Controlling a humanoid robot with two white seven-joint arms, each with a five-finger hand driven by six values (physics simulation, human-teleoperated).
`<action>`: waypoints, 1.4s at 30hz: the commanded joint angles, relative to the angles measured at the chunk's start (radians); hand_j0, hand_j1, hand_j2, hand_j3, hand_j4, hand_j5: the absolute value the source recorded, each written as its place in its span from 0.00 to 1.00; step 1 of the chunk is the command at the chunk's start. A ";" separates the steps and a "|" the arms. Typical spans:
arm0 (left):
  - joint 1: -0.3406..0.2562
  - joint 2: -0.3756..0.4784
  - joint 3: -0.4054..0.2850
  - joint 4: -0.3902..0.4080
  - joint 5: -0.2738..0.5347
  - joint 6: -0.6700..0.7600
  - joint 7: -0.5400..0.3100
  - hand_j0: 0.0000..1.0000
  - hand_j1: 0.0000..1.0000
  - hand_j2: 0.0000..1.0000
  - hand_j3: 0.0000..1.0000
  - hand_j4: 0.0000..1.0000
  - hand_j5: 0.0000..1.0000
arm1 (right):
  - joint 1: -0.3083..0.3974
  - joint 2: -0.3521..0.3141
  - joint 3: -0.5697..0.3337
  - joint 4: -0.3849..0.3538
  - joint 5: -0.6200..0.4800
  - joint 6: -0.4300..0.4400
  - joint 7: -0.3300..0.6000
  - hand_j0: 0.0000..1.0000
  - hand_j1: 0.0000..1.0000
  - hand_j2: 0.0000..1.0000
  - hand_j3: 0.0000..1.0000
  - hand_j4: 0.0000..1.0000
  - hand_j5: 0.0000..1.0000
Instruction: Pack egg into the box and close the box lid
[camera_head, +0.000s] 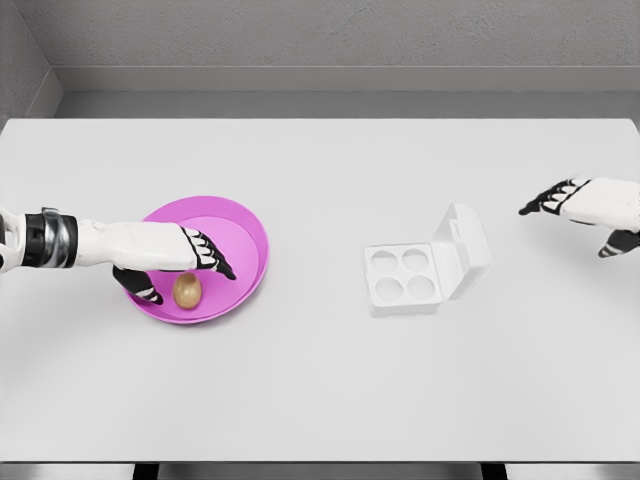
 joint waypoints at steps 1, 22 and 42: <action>0.002 0.002 -0.001 -0.001 0.006 0.002 0.000 0.86 0.86 0.86 0.86 0.86 0.86 | 0.000 -0.001 0.022 -0.005 0.002 0.002 0.000 1.00 1.00 1.00 1.00 1.00 1.00; 0.003 0.000 -0.010 0.005 -0.034 0.002 0.000 0.83 0.83 0.83 0.83 0.83 0.83 | 0.023 -0.044 -0.035 -0.076 -0.004 0.002 0.000 1.00 1.00 1.00 1.00 1.00 1.00; 0.005 -0.003 -0.019 0.007 -0.048 0.002 0.000 0.76 0.76 0.76 0.76 0.76 0.76 | 0.176 -0.140 -0.130 -0.297 -0.007 0.002 0.000 1.00 1.00 1.00 1.00 1.00 1.00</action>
